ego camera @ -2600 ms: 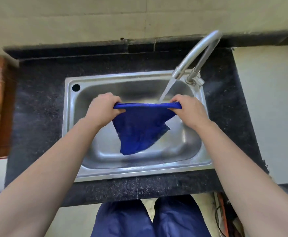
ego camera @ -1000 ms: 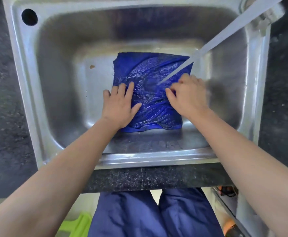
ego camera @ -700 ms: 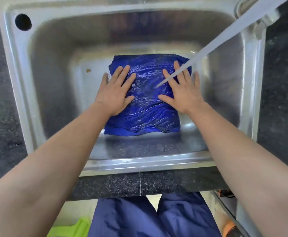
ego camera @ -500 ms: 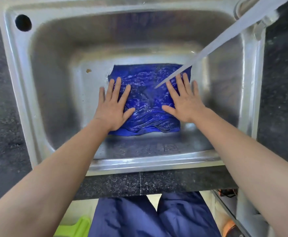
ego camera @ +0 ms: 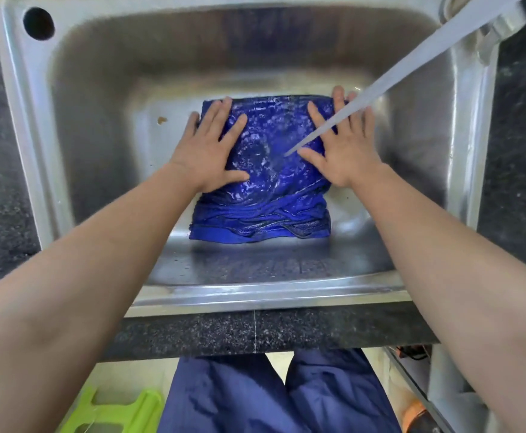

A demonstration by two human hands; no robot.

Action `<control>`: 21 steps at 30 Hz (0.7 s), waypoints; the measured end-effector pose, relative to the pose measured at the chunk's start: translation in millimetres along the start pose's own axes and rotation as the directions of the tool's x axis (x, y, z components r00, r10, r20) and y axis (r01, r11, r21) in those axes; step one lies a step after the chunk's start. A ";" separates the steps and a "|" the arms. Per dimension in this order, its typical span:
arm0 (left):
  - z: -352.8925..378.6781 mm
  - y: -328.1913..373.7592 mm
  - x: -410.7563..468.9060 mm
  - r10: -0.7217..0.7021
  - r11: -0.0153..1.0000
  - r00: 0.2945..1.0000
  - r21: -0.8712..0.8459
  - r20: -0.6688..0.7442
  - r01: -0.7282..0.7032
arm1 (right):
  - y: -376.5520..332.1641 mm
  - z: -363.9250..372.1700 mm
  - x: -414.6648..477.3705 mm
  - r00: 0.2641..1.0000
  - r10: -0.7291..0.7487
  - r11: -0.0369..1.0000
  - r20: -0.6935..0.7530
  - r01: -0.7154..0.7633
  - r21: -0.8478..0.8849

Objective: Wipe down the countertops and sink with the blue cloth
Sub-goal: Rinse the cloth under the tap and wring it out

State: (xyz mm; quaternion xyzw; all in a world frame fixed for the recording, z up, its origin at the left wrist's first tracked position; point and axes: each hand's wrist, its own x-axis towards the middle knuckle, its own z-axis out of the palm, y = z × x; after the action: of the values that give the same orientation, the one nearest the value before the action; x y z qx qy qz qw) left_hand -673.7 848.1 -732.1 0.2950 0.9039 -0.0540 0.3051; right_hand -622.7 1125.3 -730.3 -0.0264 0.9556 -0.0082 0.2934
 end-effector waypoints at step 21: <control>-10.2 -1.7 3.6 -0.026 0.998 0.983 0.049 -0.184 0.036 | -5.8 -5.6 -4.0 0.986 -0.023 0.998 -0.165 0.033 0.056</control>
State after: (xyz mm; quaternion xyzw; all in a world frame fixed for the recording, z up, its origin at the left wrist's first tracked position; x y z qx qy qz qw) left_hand -682.2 851.3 -726.0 0.2926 0.9308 -0.0551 0.2119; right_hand -622.3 1119.7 -723.2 -0.0303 0.9754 -0.0425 0.2140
